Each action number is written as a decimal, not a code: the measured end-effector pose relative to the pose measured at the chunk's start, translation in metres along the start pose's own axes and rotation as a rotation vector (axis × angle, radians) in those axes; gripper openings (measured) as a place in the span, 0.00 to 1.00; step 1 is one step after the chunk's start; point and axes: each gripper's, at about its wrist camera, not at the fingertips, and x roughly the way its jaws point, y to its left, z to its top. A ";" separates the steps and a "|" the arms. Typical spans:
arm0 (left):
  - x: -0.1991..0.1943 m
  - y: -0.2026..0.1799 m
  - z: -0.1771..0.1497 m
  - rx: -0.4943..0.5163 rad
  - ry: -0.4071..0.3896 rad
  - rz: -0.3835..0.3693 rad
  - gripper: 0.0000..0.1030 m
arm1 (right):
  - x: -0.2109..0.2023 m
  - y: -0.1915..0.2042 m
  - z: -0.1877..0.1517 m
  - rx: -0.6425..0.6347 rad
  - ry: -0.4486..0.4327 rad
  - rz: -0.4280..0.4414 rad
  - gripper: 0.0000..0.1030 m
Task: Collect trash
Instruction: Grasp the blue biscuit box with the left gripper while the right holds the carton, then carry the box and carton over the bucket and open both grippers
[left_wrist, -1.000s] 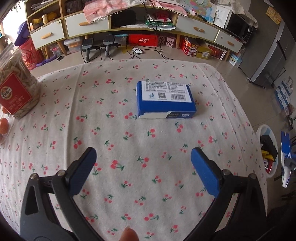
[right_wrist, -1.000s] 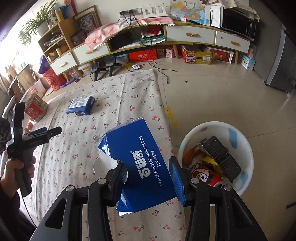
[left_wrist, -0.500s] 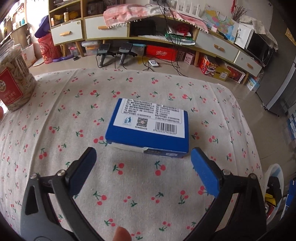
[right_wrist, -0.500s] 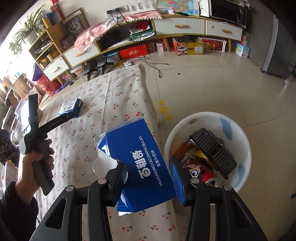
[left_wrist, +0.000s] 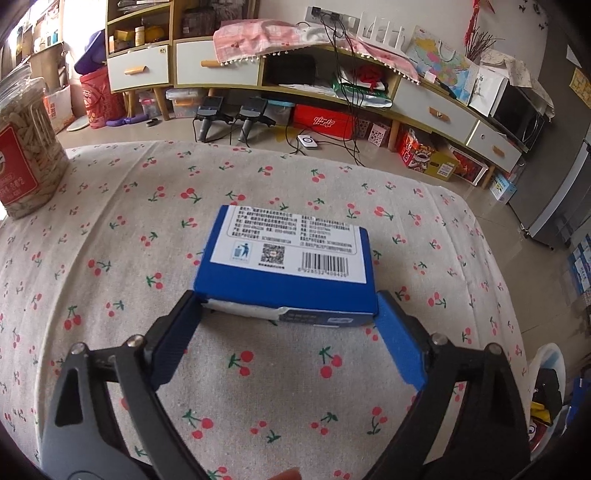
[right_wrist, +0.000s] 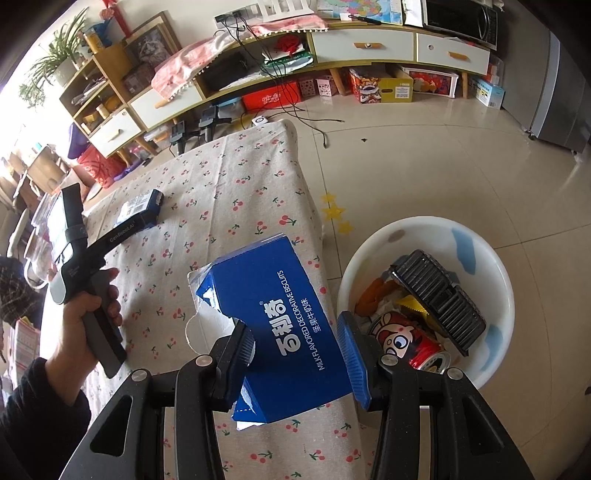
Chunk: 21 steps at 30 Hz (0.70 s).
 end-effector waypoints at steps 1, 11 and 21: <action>-0.001 0.001 0.000 0.003 -0.004 -0.006 0.90 | 0.001 -0.001 0.000 -0.001 0.003 0.000 0.46; -0.047 -0.004 -0.010 0.127 -0.054 -0.070 0.89 | -0.004 0.005 0.000 -0.019 -0.009 -0.004 0.46; -0.115 -0.009 -0.043 0.113 -0.027 -0.148 0.89 | -0.023 -0.002 -0.013 -0.012 -0.055 -0.001 0.46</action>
